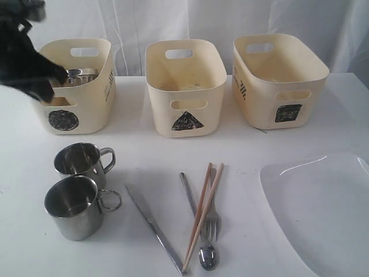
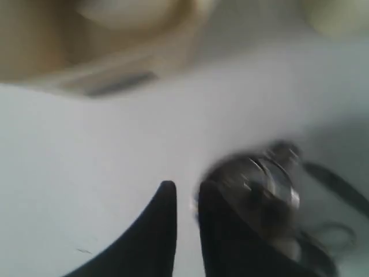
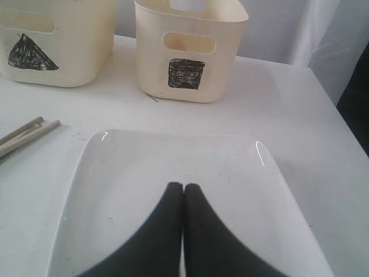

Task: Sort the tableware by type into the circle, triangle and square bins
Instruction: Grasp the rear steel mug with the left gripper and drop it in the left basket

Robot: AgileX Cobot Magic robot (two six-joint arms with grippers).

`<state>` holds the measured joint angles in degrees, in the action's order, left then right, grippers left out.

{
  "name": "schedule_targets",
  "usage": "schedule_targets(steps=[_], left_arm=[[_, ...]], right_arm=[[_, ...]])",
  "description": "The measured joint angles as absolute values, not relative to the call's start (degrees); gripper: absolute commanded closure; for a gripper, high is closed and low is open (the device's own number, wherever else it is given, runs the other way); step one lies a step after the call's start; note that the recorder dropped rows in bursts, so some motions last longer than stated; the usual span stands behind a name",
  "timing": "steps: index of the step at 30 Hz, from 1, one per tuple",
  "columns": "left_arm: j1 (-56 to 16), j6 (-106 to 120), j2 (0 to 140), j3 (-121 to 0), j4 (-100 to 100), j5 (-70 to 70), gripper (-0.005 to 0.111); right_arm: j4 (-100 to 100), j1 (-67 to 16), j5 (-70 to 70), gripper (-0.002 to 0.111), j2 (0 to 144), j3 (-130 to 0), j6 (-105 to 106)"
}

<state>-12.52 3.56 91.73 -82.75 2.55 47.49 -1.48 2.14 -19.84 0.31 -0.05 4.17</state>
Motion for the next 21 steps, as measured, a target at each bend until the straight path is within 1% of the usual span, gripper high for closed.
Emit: schedule_targets(steps=[2, 7, 9, 14, 21], left_arm=[[-13.3, 7.4, 92.6, -77.9, 8.0, 49.3, 0.078], [-13.3, 7.0, 93.7, -70.8, 7.2, 42.4, 0.053], [-13.3, 5.9, 93.7, -69.0, 6.4, 38.4, 0.048], [-13.3, 3.7, 93.7, -65.5, 4.8, 29.0, 0.047], [-13.3, 3.6, 95.2, -62.7, 4.7, 23.0, 0.047]], right_arm=[[-1.5, 2.1, -19.8, 0.108, 0.3, 0.0, 4.2], [-1.5, 2.1, -19.8, 0.108, 0.3, 0.0, 4.2], [-1.5, 2.1, -19.8, 0.108, 0.3, 0.0, 4.2], [-1.5, 2.1, -19.8, 0.108, 0.3, 0.0, 4.2], [-1.5, 2.1, -19.8, 0.108, 0.3, 0.0, 4.2]])
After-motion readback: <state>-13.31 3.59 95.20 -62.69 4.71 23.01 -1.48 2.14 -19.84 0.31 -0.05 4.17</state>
